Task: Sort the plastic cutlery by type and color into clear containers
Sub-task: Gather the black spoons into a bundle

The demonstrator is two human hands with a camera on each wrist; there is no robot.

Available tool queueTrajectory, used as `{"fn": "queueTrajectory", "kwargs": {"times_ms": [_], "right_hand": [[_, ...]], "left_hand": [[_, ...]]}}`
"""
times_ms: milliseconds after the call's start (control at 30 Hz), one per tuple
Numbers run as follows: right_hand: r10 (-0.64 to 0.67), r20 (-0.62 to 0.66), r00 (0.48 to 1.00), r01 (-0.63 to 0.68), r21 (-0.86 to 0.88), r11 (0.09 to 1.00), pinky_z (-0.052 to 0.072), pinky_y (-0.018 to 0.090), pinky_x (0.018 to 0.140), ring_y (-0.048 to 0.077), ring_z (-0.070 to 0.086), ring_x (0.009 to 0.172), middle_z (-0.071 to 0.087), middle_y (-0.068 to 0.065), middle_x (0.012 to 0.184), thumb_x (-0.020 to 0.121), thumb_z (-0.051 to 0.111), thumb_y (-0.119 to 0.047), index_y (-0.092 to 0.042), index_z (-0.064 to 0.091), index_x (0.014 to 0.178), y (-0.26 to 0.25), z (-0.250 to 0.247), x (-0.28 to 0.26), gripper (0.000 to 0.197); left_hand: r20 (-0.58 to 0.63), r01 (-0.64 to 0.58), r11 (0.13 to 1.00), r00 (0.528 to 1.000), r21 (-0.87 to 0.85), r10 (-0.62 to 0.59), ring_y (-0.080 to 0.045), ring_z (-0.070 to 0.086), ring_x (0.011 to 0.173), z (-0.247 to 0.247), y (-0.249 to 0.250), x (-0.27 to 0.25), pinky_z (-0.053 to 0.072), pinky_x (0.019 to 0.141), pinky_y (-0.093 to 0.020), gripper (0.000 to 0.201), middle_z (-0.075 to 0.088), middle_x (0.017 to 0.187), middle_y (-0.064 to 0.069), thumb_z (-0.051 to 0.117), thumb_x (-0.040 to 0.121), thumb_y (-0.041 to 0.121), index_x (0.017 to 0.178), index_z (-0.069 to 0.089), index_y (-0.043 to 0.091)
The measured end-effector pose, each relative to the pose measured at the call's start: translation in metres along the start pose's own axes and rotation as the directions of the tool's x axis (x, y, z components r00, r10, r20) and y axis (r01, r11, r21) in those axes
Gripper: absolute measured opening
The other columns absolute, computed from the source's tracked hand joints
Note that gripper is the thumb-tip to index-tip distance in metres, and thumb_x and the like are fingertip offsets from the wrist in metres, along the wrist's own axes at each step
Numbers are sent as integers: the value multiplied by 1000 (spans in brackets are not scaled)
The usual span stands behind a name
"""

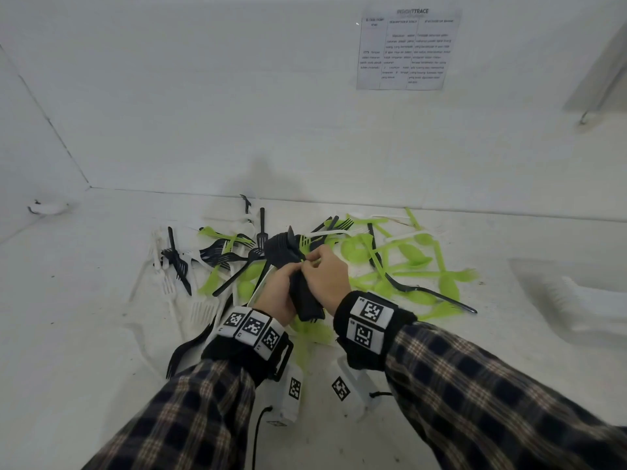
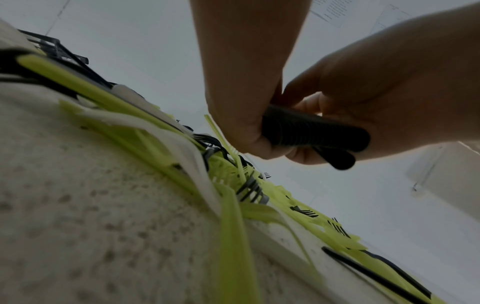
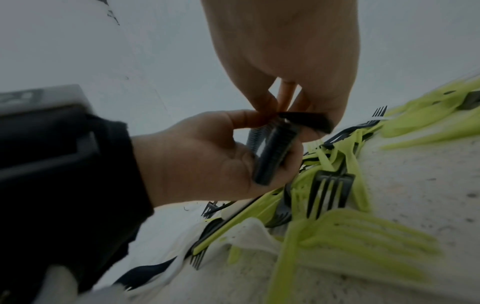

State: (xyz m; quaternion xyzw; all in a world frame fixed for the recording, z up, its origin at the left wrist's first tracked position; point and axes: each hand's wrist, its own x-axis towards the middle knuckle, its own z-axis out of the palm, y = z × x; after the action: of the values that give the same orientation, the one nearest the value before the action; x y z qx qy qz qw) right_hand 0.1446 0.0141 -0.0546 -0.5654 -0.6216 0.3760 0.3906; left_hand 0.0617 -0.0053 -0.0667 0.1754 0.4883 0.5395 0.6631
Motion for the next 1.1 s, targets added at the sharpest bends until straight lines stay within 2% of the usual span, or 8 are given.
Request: {"fn": "queueTrajectory", "kwargs": {"times_ms": [133, 300, 533, 667, 767, 833, 1000, 1100], "right_hand": [[-32, -4, 999, 32, -20, 999, 43, 27, 81, 17, 54, 86, 63, 10, 92, 88, 55, -11, -2, 63, 98, 0, 3, 6, 16], [-80, 13, 997, 81, -38, 996, 45, 29, 88, 21, 58, 97, 66, 11, 101, 87, 55, -12, -5, 68, 99, -7, 10, 13, 18], [-86, 197, 977, 88, -1, 996, 45, 21, 74, 7, 54, 71, 62, -2, 79, 84, 53, -1, -2, 70, 98, -10, 13, 38, 22], [-75, 167, 983, 122, -287, 950, 46, 28, 90, 22, 59, 103, 66, 11, 108, 86, 45, 0, -3, 68, 105, 2, 8, 70, 30], [92, 285, 954, 140, -696, 704, 42, 41, 101, 29, 45, 125, 50, 7, 134, 91, 44, -11, -13, 51, 130, 15, 4, 87, 39], [152, 377, 914, 230, -787, 573, 39, 43, 104, 28, 40, 129, 42, 2, 141, 94, 42, -16, -19, 48, 134, 19, 2, 90, 40], [69, 364, 929, 234, -722, 652, 43, 33, 96, 25, 52, 116, 57, 8, 126, 89, 44, -4, -16, 62, 115, 21, -2, 98, 34], [36, 413, 910, 297, -710, 639, 42, 34, 99, 27, 46, 122, 45, 8, 135, 92, 43, -4, -16, 52, 129, 25, -3, 102, 40]], "left_hand": [[-36, 15, 1000, 999, 0, -15, -26, 64, 87, -3, 9, 6, 51, 74, -37, 30, 67, 99, -15, 45, 95, 22, 115, 61, 5], [-49, 22, 999, 999, 28, -20, -29, 65, 91, -10, 22, 13, 53, 78, -40, 31, 66, 107, -19, 48, 94, 21, 116, 63, 4], [-97, -111, 994, 989, -1, 111, -25, 63, 77, -26, 32, 32, 55, 58, -30, 28, 63, 94, -17, 52, 92, 2, 120, 54, -1], [-93, -103, 994, 990, 46, 107, -24, 58, 62, -30, 40, 37, 53, 50, -28, 21, 58, 80, -14, 57, 87, -1, 108, 52, 0], [-90, -80, 995, 992, 56, 85, -23, 60, 56, -33, 43, 40, 52, 48, -28, 20, 57, 78, -12, 57, 88, 3, 107, 50, 1], [-101, -73, 997, 992, 40, 77, -20, 63, 51, -36, 45, 44, 51, 47, -27, 22, 56, 78, -12, 56, 88, 4, 108, 49, 1], [-90, -74, 997, 993, -9, 73, -21, 60, 53, -38, 49, 49, 51, 48, -27, 22, 55, 79, -13, 55, 88, 4, 109, 48, 1], [-81, -71, 997, 994, -22, 69, -22, 58, 55, -37, 52, 48, 52, 47, -26, 19, 54, 80, -13, 54, 89, 4, 107, 48, 1]]}}
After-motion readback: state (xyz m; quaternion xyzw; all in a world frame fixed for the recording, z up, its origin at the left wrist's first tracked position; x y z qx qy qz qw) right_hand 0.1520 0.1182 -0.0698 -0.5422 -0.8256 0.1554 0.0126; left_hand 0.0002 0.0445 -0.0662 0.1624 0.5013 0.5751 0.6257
